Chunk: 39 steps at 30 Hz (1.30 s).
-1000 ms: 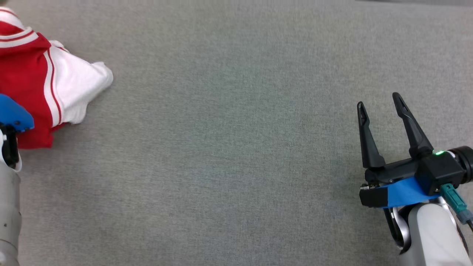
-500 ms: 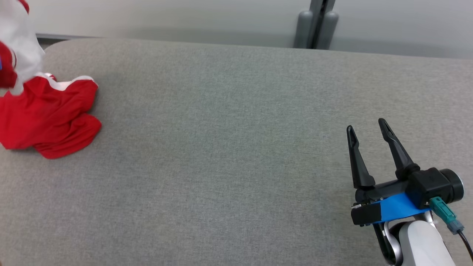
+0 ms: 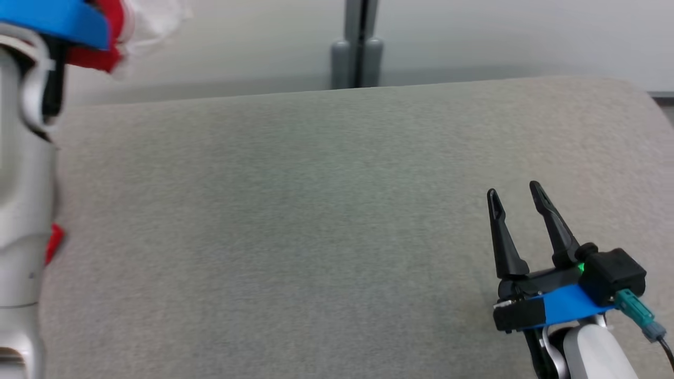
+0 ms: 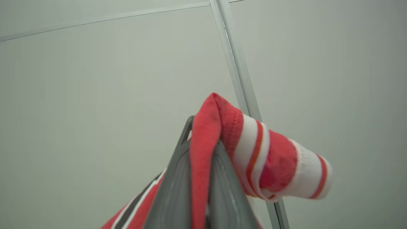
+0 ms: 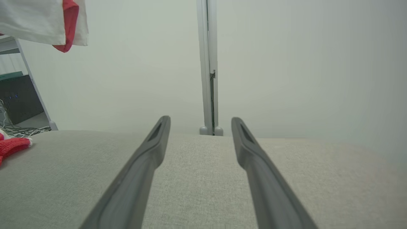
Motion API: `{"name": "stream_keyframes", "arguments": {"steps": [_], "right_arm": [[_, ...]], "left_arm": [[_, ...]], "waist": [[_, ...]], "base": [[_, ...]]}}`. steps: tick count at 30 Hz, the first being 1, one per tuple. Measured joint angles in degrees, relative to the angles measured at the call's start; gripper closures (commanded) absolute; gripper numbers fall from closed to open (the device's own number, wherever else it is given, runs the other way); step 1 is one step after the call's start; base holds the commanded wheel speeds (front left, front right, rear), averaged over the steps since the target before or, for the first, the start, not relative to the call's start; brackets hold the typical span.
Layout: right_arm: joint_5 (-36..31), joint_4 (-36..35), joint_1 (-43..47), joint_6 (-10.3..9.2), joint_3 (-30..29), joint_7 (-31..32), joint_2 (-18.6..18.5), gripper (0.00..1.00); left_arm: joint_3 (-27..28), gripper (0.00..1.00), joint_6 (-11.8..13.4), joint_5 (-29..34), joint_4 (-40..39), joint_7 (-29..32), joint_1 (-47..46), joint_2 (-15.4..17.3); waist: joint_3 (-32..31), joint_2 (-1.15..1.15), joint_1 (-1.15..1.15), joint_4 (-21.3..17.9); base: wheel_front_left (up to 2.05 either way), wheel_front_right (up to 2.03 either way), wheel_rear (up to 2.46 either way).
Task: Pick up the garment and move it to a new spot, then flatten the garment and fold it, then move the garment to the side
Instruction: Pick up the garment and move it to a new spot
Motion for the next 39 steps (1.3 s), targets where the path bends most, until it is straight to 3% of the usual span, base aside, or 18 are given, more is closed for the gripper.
{"name": "stream_keyframes", "arguments": {"steps": [10, 21, 22, 23, 24, 32, 39], "right_arm": [[3.3, -0.6, -0.7, 0.0, 1.9, 0.0, 0.0, 0.0], [3.5, -0.1, -0.6, 0.0, 1.2, 0.0, 0.0, 0.0], [3.5, 0.0, -0.7, 0.0, 1.2, 0.0, 0.0, 0.0], [3.4, 0.2, -0.7, 0.0, 1.3, 0.0, 0.0, 0.0], [3.4, 0.4, -0.9, 0.0, 1.4, 0.0, 0.0, 0.0], [3.5, 1.2, -0.8, 0.0, 1.4, 0.0, 0.0, 0.0], [3.5, 1.7, 0.6, 0.0, 0.5, 0.0, 0.0, 0.0]], "left_arm": [[-8.0, 1.0, 0.0, -2.2, 0.6, 0.9, 5.8, -8.0], [-15.6, 1.0, 0.0, -6.2, 12.5, -1.7, 21.0, -13.5], [-16.4, 0.95, 0.0, -6.3, 13.7, -1.9, 21.9, -14.2], [-17.2, 0.29, 0.0, -6.6, 14.6, -2.0, 22.7, -14.8], [-17.9, 0.0, 0.0, -7.0, 15.4, -2.3, 23.5, -15.4], [-23.8, 0.0, 0.0, -8.0, 16.3, -3.0, 26.2, -18.0], [-19.3, 0.0, 0.8, -6.0, 5.6, -3.1, 28.1, -17.0]], "waist": [[1.5, 0.01, 0.01, -8.2], [2.3, 0.01, 0.01, -9.0], [2.3, 0.01, 0.01, -8.9], [2.2, 0.01, 0.01, -8.8], [2.2, 0.01, 0.01, -8.6], [0.8, 0.01, 0.0, -7.5], [-1.4, 0.01, 0.0, -5.3]], "base": [[0.0, 0.0, 0.0], [0.0, 0.0, 0.0], [0.0, 0.0, 0.0], [0.0, 0.0, 0.0], [0.0, 0.0, 0.0], [0.0, 0.0, 0.0], [0.0, 0.0, 0.0]]}}
